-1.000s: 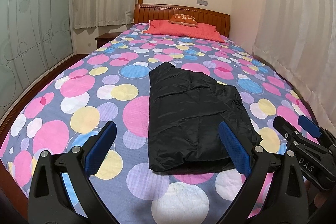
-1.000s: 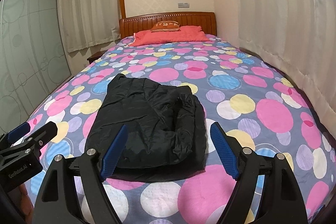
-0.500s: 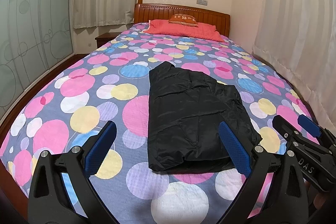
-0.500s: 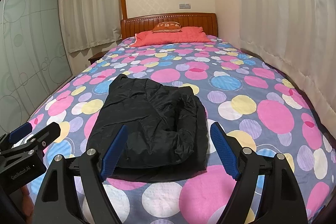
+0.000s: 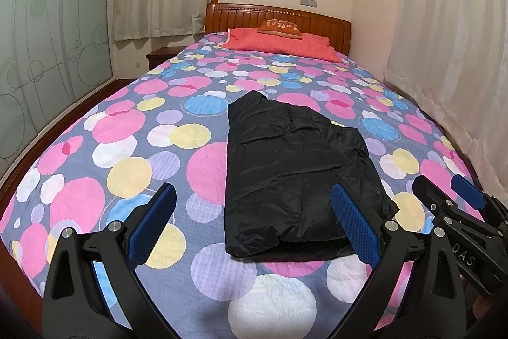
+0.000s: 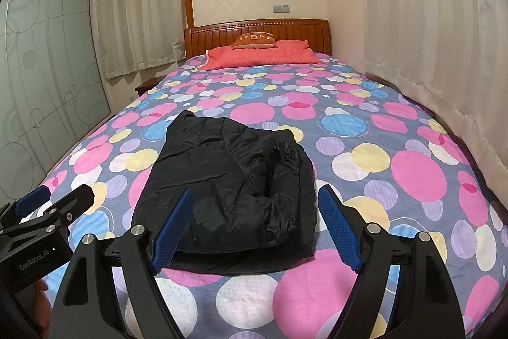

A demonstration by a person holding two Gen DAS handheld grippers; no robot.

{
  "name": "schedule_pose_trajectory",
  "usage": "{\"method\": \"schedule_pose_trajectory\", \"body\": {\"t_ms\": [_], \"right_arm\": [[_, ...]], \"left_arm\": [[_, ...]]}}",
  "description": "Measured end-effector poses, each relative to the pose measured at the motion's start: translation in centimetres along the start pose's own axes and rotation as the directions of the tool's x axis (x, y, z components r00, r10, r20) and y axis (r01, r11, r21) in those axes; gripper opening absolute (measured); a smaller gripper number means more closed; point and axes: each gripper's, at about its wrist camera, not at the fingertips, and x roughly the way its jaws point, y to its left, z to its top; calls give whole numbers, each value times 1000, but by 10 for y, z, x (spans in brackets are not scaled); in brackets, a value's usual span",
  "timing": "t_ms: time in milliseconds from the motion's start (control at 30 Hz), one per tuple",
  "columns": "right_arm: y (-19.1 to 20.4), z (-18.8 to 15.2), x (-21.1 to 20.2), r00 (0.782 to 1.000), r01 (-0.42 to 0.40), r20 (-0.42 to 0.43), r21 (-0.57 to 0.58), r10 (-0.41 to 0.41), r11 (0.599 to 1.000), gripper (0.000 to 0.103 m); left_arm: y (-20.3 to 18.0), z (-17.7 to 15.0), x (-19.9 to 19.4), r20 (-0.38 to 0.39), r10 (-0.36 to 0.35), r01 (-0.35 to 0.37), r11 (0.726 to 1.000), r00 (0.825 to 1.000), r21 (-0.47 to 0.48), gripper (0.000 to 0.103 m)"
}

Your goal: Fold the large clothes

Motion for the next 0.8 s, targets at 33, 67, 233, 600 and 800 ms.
{"method": "schedule_pose_trajectory", "body": {"t_ms": [33,67,233,600,800], "right_arm": [[0,0,0,1000,1,0,0,-1,1000,79],[0,0,0,1000,0,0,0,0,1000,79],[0,0,0,1000,1,0,0,-1,1000,79],[0,-1,0,1000,1,0,1,-1,1000,79],[1,-1,0,1000,0,-1,1,0,1000,79]], "left_arm": [[0,-1,1,1,0,0,1000,1000,-3,98],[0,-1,1,2,-1,1,1000,1000,-5,98],[1,0,1,7,-4,4,1000,1000,-9,98],[-1,0,-4,10,48,-48,999,999,-4,101],[-1,2,-7,38,36,-36,999,999,-1,101]]}}
